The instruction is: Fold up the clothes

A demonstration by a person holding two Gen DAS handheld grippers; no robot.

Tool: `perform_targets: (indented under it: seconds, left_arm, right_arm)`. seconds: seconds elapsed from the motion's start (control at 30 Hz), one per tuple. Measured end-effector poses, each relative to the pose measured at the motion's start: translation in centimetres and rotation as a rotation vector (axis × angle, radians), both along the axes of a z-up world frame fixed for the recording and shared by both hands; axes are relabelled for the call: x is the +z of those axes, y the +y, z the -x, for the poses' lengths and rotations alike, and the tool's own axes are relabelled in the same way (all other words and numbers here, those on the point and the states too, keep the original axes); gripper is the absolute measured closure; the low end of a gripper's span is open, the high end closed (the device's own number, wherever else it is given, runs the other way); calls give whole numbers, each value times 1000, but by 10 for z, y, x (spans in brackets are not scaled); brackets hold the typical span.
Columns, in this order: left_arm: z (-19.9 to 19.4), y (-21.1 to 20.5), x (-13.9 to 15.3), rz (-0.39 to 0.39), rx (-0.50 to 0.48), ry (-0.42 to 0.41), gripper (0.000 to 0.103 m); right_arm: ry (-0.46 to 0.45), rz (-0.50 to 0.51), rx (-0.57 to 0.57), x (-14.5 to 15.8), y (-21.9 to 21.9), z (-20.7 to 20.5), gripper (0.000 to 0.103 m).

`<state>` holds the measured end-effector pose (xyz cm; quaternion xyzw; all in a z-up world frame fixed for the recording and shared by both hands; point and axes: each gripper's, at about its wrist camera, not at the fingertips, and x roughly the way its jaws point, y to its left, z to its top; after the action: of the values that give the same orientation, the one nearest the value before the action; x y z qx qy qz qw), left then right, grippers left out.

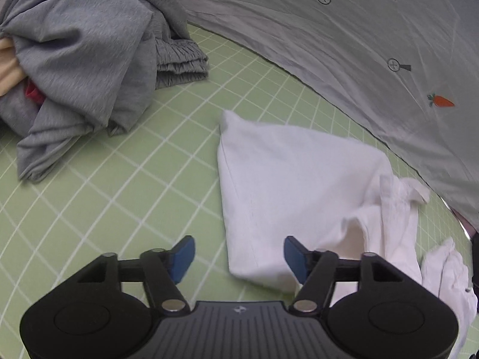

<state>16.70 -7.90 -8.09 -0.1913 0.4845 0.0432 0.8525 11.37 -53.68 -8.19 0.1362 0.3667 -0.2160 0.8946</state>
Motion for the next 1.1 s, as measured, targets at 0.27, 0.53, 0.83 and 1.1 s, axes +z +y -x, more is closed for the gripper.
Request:
perform_targets:
  seconds: [0.27, 0.53, 0.83, 1.1]
  left_arm:
    - [-42, 6, -31, 0, 18, 44, 18]
    - [-61, -7, -37, -61, -1, 12, 19]
    - [-64, -5, -31, -125, 31, 18, 101]
    - [2, 16, -11, -175, 54, 10, 101]
  right_arm:
    - [143, -119, -41, -36, 41, -66, 10]
    - [248, 41, 51, -56, 78, -87, 2]
    - [230, 144, 194, -49, 73, -59, 93]
    - [52, 185, -28, 2, 0, 44, 97]
